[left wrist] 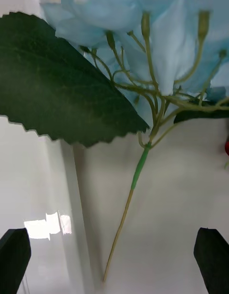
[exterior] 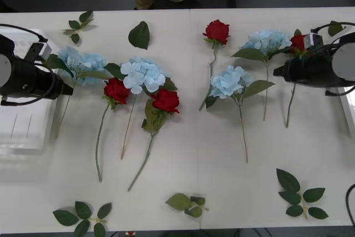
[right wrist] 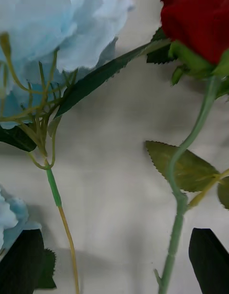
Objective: Place the red flowers into the right box and the blue flowers into the left box. If a person shows an open palm, hand one flower to the person first, then continue sorting.
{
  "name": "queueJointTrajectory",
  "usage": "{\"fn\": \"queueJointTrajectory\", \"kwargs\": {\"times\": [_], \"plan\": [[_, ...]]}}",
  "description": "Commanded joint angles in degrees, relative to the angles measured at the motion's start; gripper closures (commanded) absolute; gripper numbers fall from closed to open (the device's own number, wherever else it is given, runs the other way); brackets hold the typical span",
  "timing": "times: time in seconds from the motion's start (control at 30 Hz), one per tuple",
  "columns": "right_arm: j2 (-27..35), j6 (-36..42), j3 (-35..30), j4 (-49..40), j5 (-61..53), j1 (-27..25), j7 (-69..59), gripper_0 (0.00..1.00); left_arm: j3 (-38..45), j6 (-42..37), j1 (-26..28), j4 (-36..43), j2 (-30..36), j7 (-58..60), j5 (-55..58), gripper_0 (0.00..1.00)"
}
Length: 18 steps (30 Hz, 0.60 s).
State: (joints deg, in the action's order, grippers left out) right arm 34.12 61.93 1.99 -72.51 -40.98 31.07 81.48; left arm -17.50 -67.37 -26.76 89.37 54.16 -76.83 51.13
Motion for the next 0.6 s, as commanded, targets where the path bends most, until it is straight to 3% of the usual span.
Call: {"fn": "queueJointTrajectory", "kwargs": {"times": [0.03, 0.27, 0.6], "plan": [[-3.98, -1.99, -1.64, 2.72, 6.88, 4.09, -2.56, 0.12, -2.28, 3.74, -4.17, -2.45, -2.04, 4.14, -2.27, 0.00], [-4.94, -8.14, -1.37, 7.99, 12.32, 5.84, -2.38, 0.12, -6.15, 8.13, -5.40, -5.79, -3.89, 4.76, -4.90, 0.00], [-3.19, -8.05, -2.69, 7.47, 13.38, 6.46, -1.15, 0.11, -9.57, 8.22, -5.40, -5.87, -4.68, 5.99, -8.77, 0.00]]}}
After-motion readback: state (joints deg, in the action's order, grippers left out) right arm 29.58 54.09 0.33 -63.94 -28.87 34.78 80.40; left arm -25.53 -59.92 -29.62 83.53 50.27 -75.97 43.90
